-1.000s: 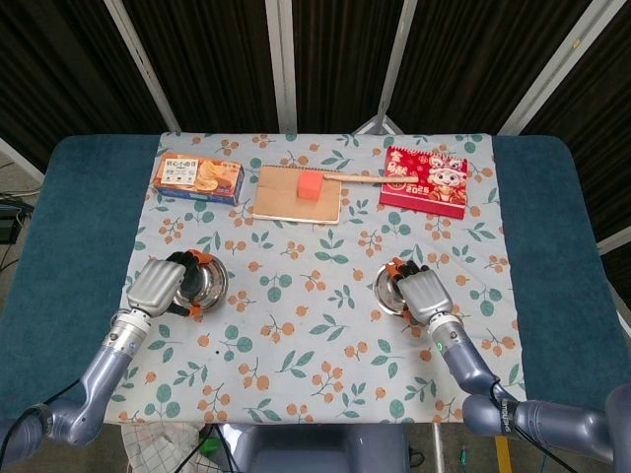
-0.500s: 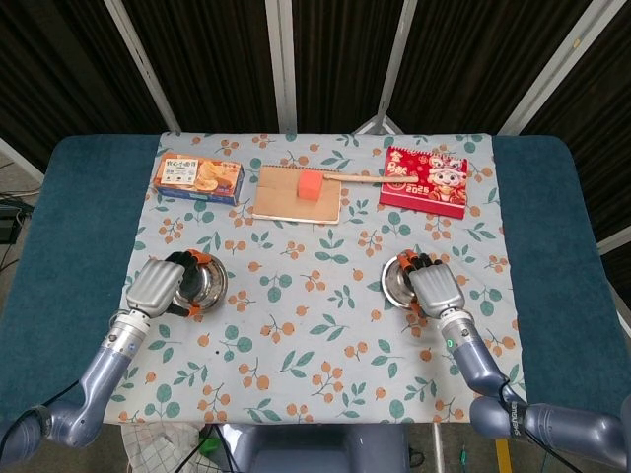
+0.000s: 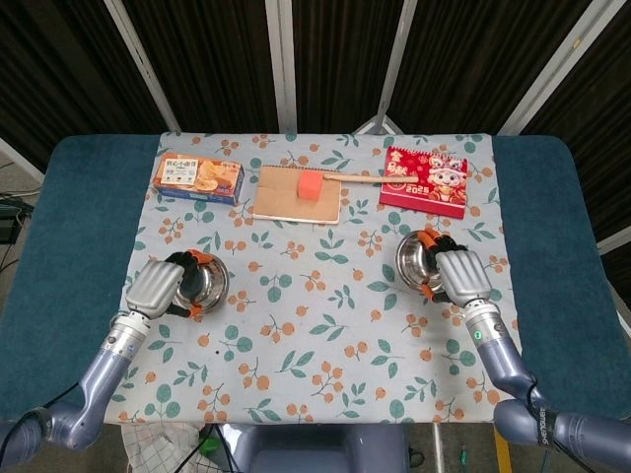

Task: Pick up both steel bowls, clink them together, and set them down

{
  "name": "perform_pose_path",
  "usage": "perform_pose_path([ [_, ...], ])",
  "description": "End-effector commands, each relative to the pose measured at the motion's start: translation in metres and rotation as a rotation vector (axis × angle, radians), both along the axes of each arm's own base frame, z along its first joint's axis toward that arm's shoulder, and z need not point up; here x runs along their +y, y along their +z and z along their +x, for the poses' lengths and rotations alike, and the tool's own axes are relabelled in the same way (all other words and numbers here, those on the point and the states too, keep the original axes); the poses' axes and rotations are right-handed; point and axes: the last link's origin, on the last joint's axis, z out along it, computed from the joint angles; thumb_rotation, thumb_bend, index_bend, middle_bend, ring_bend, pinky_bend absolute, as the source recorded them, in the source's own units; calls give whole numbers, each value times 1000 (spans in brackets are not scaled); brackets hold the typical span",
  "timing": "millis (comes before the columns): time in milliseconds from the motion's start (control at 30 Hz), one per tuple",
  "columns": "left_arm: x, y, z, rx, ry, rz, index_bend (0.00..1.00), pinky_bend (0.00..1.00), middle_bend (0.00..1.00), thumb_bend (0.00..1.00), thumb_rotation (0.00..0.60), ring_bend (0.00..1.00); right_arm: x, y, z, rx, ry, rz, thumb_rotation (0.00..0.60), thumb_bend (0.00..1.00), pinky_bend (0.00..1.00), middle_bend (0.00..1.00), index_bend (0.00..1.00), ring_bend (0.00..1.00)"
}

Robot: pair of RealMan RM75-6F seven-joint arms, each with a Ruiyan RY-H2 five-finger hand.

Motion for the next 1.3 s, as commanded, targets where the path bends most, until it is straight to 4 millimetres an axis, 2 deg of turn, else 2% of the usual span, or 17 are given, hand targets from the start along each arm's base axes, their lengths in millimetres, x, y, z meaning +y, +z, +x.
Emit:
perform_pose_path([
  [33, 2, 1, 1, -40, -26, 22, 559, 716, 682, 269, 600, 532, -1, 27, -12, -158, -15, -77, 600, 449, 526, 818, 803, 685],
  [300, 2, 3, 13, -223, -134, 68, 565, 713, 677, 276, 600, 532, 0, 48, -26, -432, -122, -54, 600, 450, 527, 818, 803, 687],
  [500, -2, 7, 38, -529, -300, 146, 565, 710, 680, 275, 600, 532, -1, 63, -43, -569, -220, -5, 600, 451, 526, 818, 803, 688],
  [633, -4, 4, 42, -640, -355, 172, 566, 710, 681, 276, 600, 532, 0, 69, -47, -669, -285, 42, 600, 451, 526, 818, 803, 689],
  [800, -2, -5, 41, -686, -361, 163, 568, 710, 683, 286, 600, 532, 3, 73, -45, -760, -341, 98, 600, 450, 527, 818, 803, 690],
  [1000, -2, -13, 41, -671, -366, 147, 567, 710, 682, 287, 600, 532, 1, 71, -33, -902, -386, 136, 600, 451, 526, 818, 804, 691],
  [1100, -1, -14, 40, -671, -368, 151, 566, 710, 682, 287, 600, 532, 2, 65, -18, -994, -446, 213, 600, 451, 527, 818, 804, 691],
  [1300, 1, -15, 45, -678, -373, 142, 566, 710, 682, 287, 600, 532, 7, 45, 10, -1037, -446, 309, 600, 451, 526, 818, 803, 692],
])
